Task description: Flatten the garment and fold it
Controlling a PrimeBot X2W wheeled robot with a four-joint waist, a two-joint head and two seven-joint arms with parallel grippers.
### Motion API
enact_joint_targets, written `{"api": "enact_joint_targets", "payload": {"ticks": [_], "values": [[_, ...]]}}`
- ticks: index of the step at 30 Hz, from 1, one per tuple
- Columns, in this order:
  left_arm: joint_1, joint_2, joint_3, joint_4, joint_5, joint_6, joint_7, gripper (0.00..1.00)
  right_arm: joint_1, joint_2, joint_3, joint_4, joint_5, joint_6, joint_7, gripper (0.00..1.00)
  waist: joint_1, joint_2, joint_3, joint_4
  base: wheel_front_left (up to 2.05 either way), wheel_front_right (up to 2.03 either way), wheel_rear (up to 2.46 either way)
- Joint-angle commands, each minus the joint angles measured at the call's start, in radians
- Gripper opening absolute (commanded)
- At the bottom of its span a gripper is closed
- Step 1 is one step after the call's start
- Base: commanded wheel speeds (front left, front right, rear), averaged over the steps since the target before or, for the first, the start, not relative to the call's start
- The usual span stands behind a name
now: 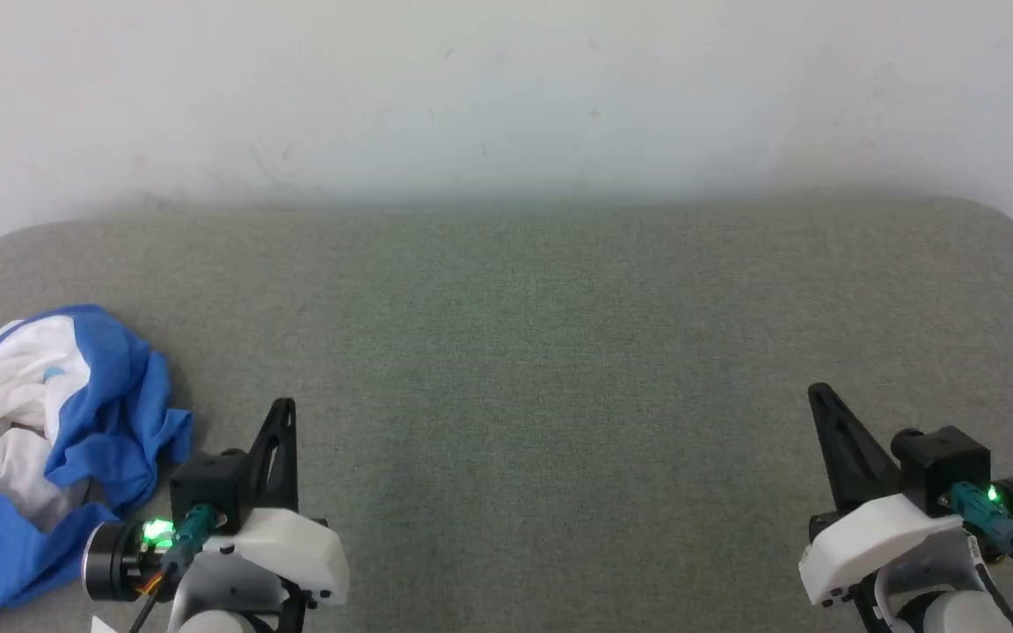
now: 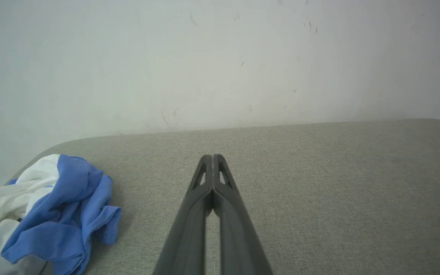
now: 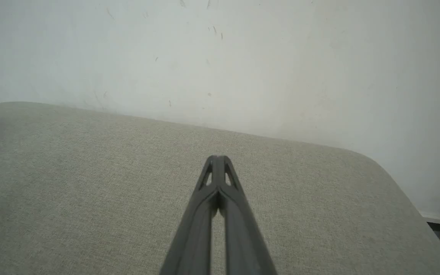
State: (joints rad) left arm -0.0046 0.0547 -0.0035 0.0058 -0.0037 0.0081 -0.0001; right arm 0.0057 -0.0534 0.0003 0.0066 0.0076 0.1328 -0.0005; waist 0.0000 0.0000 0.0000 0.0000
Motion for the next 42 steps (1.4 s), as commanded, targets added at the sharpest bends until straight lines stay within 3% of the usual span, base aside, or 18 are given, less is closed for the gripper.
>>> {"api": "enact_joint_targets", "payload": {"ticks": [1,33,34,42], "values": [[0.005,-0.005,0.004,-0.006,0.004,-0.008,0.0,0.0,-0.006,0.003,0.0,-0.007,-0.008,-0.002,0.0,0.0,0.0,0.0,0.0,0.0,0.0,0.0,0.0],[0.005,-0.005,0.004,-0.006,0.004,-0.008,0.0,0.0,-0.006,0.003,0.0,-0.007,-0.008,-0.002,0.0,0.0,0.0,0.0,0.0,0.0,0.0,0.0,0.0],[0.0,0.0,0.0,0.001,0.0,0.0,0.0,1.0,0.0,0.0,0.0,0.001,0.001,0.0,0.0,1.0,0.0,0.0,0.0,0.0,0.0,0.0,0.0],[-0.001,0.0,-0.006,0.012,-0.011,0.003,-0.012,1.0,0.002,0.0,-0.003,0.012,0.018,0.0,-0.012,1.0,0.0,0.0,0.0,0.0,0.0,0.0,0.0]]}}
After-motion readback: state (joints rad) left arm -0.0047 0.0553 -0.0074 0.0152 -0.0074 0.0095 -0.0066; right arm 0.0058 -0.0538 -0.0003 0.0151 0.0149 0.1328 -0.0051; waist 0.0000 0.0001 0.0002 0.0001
